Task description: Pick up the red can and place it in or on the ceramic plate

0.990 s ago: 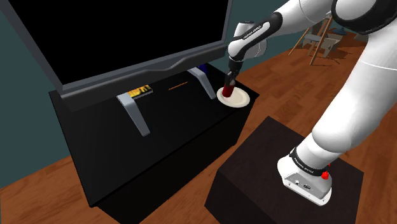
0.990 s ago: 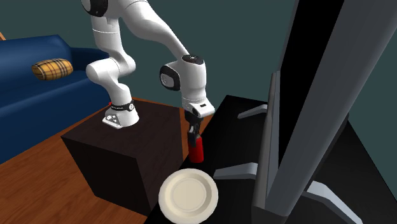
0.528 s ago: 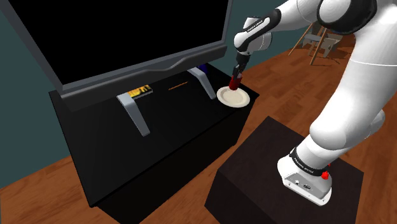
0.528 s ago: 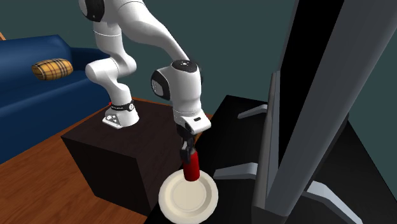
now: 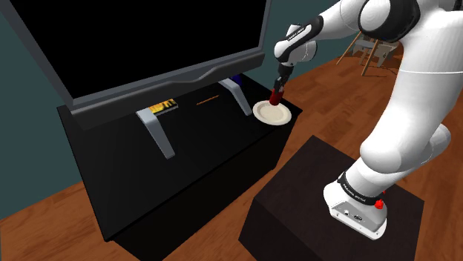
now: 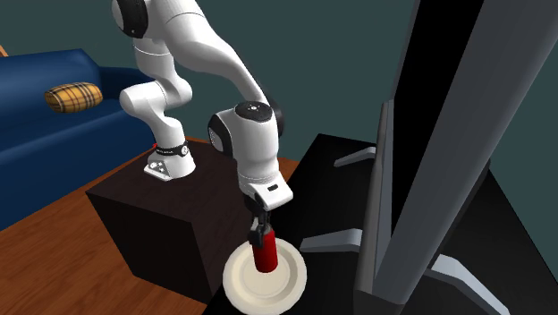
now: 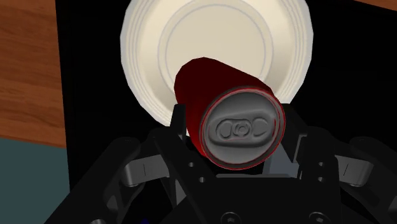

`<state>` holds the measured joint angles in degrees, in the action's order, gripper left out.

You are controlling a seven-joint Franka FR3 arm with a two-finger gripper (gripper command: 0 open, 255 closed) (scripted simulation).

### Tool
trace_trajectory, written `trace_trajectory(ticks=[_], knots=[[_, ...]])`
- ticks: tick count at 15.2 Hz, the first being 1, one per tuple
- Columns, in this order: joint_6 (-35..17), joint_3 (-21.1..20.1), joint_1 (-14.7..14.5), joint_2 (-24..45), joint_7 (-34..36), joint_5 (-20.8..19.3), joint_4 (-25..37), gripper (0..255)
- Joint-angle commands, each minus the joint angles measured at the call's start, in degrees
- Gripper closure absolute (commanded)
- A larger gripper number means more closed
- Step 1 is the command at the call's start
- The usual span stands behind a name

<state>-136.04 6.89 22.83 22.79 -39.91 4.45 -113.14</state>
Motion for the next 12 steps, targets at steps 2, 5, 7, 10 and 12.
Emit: trace_trajectory(ticks=[2,5,7,10,12], knots=[[-1.85,-0.16,0.13,1.53,-0.24,0.31,-0.28,255],[-3.62,-0.35,0.27,3.18,-0.46,0.62,-0.41,255],[-4.78,-0.48,0.36,4.32,-0.61,0.83,-0.43,255],[-6.48,-0.7,0.52,6.07,-0.83,1.15,-0.4,255],[-7.93,-0.91,0.67,7.69,-1.02,1.42,-0.23,255]])
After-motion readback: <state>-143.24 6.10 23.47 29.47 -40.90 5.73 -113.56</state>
